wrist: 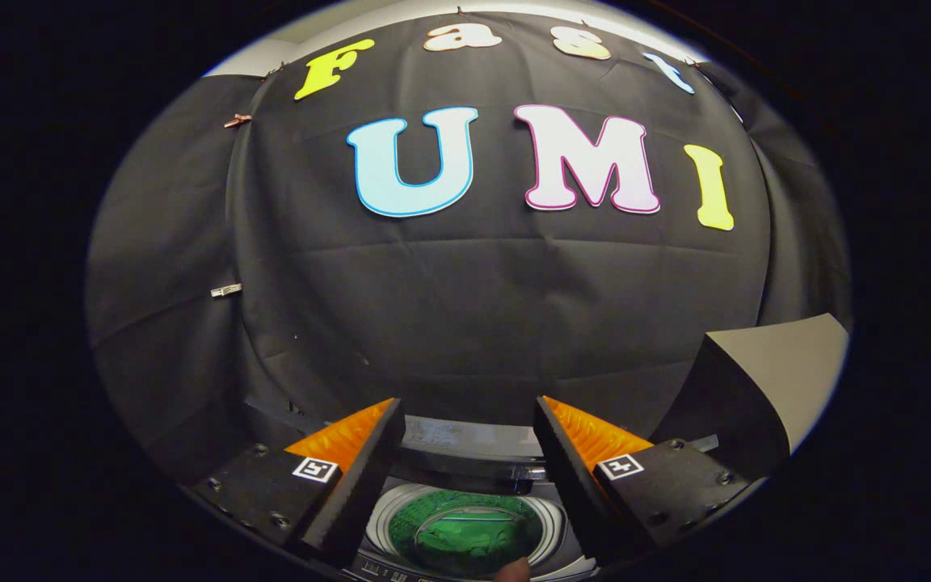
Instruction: Put the clothes into the washing machine and then close the washing machine lid.
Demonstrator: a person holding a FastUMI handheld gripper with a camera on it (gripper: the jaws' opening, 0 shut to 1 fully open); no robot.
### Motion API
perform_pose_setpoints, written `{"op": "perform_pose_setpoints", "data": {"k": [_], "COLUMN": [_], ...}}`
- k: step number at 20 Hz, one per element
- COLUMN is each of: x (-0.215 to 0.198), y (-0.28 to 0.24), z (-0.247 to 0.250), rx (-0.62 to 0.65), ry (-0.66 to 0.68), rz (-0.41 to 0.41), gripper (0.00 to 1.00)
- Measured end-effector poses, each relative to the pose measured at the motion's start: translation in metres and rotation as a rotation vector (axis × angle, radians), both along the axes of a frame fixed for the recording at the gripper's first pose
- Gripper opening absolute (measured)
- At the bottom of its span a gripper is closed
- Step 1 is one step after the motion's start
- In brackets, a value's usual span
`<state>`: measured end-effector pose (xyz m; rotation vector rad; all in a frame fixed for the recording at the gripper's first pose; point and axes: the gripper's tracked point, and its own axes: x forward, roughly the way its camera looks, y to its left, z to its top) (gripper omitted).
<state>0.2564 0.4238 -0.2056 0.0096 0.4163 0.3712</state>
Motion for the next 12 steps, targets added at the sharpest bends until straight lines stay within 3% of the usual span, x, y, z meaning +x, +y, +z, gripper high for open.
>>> {"op": "perform_pose_setpoints", "data": {"k": [4,7,12], "x": [-0.016,-0.029,-0.06], "y": [0.001,-0.008,-0.008], "z": [-0.014,-0.048,-0.076], "rx": [0.002,-0.077,-0.047], "ry": [0.023,0.083,0.098], "rz": [0.011,0.04,0.071], "gripper": [1.0,1.0,1.0]}}
